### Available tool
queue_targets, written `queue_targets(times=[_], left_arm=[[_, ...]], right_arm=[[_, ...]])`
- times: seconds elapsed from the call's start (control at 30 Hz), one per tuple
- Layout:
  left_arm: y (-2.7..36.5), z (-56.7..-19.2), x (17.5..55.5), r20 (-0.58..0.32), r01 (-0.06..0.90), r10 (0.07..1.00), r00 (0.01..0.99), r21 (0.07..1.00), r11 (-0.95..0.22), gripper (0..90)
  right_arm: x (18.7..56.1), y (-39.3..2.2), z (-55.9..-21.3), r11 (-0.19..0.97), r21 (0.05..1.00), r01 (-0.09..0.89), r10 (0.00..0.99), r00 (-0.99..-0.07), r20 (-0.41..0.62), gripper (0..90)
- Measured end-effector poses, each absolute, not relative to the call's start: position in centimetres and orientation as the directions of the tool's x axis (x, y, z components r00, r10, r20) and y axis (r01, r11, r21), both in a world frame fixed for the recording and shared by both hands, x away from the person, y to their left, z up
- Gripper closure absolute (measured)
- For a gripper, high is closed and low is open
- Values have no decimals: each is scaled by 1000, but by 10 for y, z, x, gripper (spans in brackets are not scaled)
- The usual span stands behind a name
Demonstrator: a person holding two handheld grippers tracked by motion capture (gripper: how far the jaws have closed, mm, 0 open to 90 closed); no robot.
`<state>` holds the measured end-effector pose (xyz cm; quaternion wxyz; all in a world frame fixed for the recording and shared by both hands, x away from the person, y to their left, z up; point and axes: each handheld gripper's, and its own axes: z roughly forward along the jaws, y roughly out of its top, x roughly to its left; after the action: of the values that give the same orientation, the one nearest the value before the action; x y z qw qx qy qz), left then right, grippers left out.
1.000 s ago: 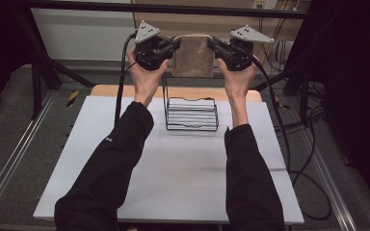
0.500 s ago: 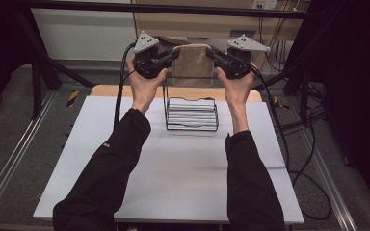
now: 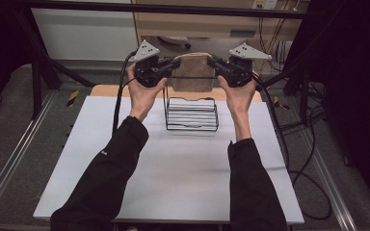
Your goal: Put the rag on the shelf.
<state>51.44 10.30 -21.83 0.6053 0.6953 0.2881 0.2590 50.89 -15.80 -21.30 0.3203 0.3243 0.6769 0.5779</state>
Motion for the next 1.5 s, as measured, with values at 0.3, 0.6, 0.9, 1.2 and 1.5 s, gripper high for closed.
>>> queue_targets(times=[0.3,0.6,0.9,1.2,1.5], left_arm=[[105,-224,510,16,97,706,708,988,-120,822],[108,-228,504,14,115,688,726,983,-142,816],[108,-235,501,28,137,683,730,973,-186,811],[109,-242,500,17,160,673,739,967,-200,797],[116,-233,496,-44,191,667,744,970,-149,708]], right_arm=[[503,-159,-220,138,987,76,800,-597,-66,847],[495,-160,-222,165,983,77,784,-615,-84,844],[487,-162,-230,193,976,97,761,-643,-86,841],[483,-162,-240,211,971,114,752,-653,-87,840],[483,-163,-244,221,969,112,747,-659,-94,841]])
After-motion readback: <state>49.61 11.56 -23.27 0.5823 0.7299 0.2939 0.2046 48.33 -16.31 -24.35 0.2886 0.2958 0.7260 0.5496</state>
